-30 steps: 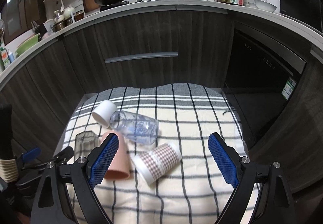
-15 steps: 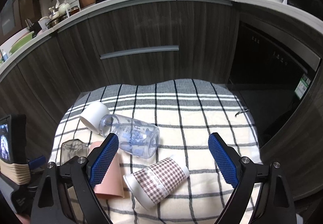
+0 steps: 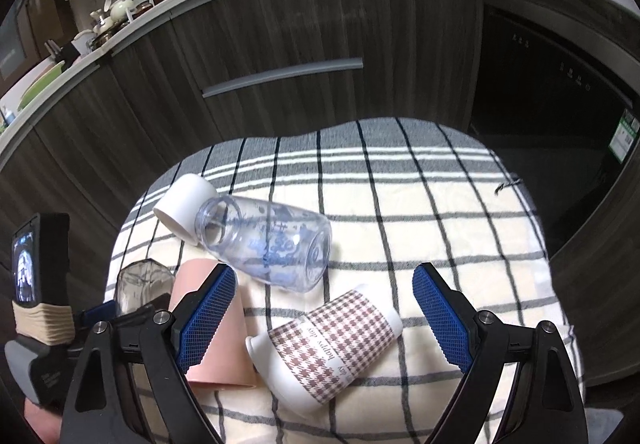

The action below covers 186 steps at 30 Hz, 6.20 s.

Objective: Flip cup upside down
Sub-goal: 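Close the left gripper around the clear glass tumbler, then lift the clear glass tumbler with the left gripper and set it down, then move the right gripper over the clear glass tumbler, then grasp the clear glass tumbler with the right gripper and turn it over, then lower the inverted tumbler onto the cloth and open the right gripper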

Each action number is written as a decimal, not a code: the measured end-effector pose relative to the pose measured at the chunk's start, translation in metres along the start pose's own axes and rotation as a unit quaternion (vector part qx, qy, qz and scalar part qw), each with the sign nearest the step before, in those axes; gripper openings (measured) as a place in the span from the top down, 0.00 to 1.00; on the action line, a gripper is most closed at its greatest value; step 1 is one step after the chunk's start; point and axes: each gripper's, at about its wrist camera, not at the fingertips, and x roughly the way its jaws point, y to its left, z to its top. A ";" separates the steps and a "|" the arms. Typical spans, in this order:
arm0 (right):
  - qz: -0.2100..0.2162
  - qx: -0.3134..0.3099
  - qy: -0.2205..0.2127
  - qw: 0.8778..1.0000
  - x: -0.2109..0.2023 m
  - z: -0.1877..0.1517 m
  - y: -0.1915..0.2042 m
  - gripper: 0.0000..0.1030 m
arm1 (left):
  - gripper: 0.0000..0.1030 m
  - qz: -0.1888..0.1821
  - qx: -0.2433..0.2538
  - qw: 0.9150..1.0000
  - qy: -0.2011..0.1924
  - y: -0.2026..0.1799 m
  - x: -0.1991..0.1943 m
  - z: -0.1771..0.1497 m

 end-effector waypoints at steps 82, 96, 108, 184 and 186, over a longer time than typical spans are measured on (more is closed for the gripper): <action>-0.042 0.011 0.033 0.999 -0.153 -0.097 -0.052 0.12 | 0.04 -0.065 0.113 0.988 -0.079 -0.045 -0.147 -0.164; -0.008 -0.081 0.181 0.980 -0.100 -0.074 0.039 0.13 | 0.00 -0.042 0.017 0.989 -0.140 0.048 -0.170 -0.141; -0.022 -0.082 0.353 0.932 -0.036 -0.081 0.074 0.13 | 0.00 -0.029 -0.042 0.985 -0.165 0.100 -0.164 -0.125; -0.077 -0.069 -0.085 0.991 -0.069 -0.141 0.046 0.18 | 0.00 -0.008 0.013 0.983 -0.184 0.048 -0.110 -0.147; -0.077 -0.074 -0.097 0.990 -0.077 -0.139 0.048 0.14 | 0.00 -0.013 0.010 0.982 -0.187 0.049 -0.113 -0.147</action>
